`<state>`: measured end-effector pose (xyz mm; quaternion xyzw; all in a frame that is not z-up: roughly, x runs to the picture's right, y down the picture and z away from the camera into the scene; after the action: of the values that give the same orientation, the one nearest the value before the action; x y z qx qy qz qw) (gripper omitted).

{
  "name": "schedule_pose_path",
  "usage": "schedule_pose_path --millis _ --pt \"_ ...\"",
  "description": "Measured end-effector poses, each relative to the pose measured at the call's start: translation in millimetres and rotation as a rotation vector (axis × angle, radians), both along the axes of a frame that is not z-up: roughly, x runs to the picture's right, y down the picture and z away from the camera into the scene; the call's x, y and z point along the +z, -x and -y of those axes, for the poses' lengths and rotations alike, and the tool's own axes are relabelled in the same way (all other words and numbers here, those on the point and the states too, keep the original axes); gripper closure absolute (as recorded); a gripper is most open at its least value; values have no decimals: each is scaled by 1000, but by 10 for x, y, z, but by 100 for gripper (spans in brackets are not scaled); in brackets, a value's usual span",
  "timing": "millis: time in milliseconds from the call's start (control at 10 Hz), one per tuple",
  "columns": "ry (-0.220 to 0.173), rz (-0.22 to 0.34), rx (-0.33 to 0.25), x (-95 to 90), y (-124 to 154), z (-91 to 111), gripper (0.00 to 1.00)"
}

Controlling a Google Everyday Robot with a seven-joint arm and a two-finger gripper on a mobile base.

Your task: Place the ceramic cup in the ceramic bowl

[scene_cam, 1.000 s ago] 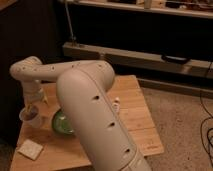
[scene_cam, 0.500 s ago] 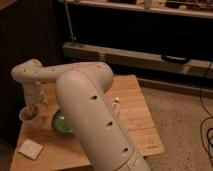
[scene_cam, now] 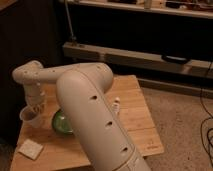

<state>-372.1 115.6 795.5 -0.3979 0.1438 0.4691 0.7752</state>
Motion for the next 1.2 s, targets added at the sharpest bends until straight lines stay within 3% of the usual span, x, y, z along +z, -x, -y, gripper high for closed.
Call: schedule_pose_path --millis 100,300,700,1200 --pt "2 -1 -1 7 -6 -13 97" --pt "3 0 2 5 -61 5 97" --pt "1 21 21 -276 -307 271 97" --pt "-16 16 69 -433 -851 602 97"
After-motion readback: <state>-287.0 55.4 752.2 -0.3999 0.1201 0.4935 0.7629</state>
